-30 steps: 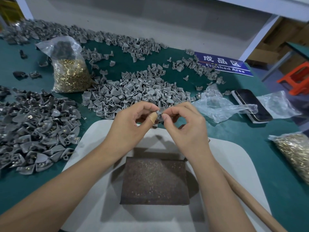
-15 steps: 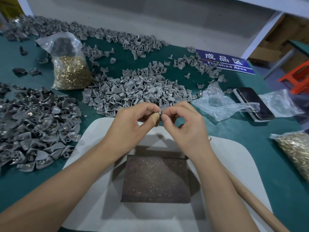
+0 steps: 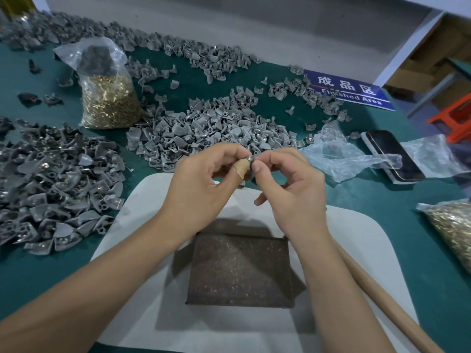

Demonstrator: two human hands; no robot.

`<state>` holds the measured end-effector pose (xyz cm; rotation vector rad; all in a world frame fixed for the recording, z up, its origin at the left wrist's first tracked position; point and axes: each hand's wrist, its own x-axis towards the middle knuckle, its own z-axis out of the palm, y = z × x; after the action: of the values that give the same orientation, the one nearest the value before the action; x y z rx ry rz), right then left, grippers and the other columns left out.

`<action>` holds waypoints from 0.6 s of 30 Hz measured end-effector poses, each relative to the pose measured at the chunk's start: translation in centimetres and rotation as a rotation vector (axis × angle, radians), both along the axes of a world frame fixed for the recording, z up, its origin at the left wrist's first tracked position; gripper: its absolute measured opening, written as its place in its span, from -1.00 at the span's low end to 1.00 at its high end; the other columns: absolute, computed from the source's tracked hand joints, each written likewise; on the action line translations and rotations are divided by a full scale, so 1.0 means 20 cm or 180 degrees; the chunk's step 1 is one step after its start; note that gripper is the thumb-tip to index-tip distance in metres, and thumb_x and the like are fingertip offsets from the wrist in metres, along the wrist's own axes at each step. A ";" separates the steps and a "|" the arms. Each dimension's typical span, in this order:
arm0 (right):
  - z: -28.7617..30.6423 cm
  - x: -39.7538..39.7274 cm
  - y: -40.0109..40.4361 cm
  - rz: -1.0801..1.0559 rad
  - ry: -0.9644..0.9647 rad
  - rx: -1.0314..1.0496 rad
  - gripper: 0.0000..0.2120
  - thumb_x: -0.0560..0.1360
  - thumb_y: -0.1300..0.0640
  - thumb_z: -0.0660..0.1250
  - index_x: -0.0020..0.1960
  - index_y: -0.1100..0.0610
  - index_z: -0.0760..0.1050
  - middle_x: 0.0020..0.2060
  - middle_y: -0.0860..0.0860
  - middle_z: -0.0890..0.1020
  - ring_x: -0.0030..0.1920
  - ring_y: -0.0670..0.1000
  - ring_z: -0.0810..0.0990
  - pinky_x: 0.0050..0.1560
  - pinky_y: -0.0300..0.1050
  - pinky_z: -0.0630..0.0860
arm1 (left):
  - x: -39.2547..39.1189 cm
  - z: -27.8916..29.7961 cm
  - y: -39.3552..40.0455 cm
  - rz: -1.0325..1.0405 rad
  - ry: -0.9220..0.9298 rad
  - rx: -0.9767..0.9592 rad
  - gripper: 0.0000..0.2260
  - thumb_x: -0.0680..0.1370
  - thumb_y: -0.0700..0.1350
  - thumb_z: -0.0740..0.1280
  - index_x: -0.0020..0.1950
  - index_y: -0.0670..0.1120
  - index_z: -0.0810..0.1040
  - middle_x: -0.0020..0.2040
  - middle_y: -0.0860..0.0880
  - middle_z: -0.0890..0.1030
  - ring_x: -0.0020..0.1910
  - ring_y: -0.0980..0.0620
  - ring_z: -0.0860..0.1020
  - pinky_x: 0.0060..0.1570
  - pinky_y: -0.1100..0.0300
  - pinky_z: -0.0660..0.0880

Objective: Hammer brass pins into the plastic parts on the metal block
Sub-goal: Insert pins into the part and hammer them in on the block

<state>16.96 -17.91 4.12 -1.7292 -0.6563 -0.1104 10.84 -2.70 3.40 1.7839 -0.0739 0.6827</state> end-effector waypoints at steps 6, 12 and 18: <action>0.01 -0.01 0.02 0.0037 0.0535 0.0191 -0.91 0.56 0.32 0.42 -0.01 0.20 0.70 -0.07 0.19 0.60 -0.13 0.13 0.69 -0.40 -0.13 0.64 | 0.00 -0.01 -0.01 -0.0126 0.0119 -0.0492 -0.85 0.61 -0.22 0.40 0.05 0.05 0.62 -0.09 0.04 0.72 -0.17 0.08 0.71 -0.13 0.32 0.59; 0.04 0.00 -0.01 0.0106 0.0463 0.0169 -0.88 0.56 0.32 0.42 -0.04 0.16 0.71 -0.15 0.25 0.62 -0.17 0.26 0.62 -0.46 -0.15 0.56 | 0.00 0.02 -0.01 -0.0213 0.0423 -0.0763 -0.91 0.60 -0.20 0.40 0.08 -0.07 0.63 -0.08 -0.02 0.74 -0.16 0.00 0.72 -0.12 0.21 0.64; 0.07 -0.07 -0.10 0.0263 0.0230 0.0063 -0.87 0.55 0.20 0.46 0.02 0.01 0.72 -0.15 0.01 0.71 -0.24 0.00 0.63 -0.43 -0.18 0.56 | -0.10 0.07 -0.01 -0.0428 0.0695 -0.0528 -0.92 0.59 -0.21 0.41 0.08 -0.13 0.61 -0.10 -0.05 0.74 -0.11 0.00 0.72 -0.04 0.15 0.65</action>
<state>15.51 -20.01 5.59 -1.6768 -0.6702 0.0034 8.84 -2.89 4.86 1.6664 0.0102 0.3839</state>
